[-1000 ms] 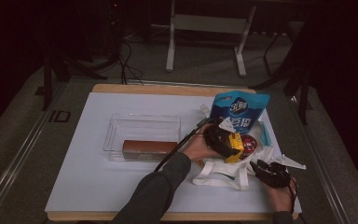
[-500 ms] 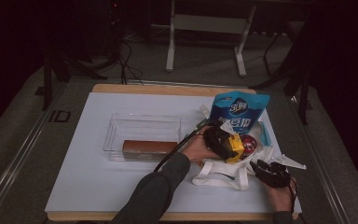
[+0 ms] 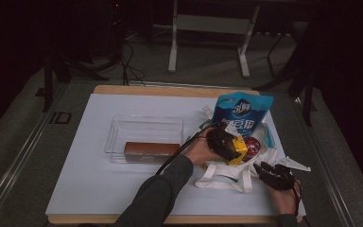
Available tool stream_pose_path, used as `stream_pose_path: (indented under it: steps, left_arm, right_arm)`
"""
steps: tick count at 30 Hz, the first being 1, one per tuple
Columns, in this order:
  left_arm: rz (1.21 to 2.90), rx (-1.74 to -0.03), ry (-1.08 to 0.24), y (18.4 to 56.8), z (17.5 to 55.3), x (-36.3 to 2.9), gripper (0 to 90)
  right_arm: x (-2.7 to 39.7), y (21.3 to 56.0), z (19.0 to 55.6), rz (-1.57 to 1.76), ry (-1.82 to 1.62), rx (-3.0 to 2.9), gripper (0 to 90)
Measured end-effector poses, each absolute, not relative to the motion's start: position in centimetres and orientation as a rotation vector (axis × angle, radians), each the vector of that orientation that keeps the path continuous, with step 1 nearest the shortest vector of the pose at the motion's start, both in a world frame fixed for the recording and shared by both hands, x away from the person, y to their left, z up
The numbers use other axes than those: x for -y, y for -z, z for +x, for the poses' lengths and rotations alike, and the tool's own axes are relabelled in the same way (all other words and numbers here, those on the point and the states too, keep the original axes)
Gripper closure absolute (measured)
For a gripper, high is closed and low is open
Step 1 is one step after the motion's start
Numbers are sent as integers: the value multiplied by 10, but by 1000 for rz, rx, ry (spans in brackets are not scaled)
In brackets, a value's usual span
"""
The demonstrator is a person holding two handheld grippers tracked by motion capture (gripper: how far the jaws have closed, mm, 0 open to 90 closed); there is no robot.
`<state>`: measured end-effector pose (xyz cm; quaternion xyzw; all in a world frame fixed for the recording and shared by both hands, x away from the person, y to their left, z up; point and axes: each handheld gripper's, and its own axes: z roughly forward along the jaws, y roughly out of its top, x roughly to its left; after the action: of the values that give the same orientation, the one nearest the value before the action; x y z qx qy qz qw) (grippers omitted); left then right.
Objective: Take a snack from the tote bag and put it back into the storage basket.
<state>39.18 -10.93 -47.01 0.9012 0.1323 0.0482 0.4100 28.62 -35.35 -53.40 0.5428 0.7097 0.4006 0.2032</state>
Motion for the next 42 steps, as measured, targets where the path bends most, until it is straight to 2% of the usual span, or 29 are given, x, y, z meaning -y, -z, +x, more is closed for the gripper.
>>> stream_pose_path:
  steps: [42]
  left_arm:
    - [2162,-328,-204,413,372,84,292]
  right_arm:
    - [354,534,286,1521,-1124,-1978,584]
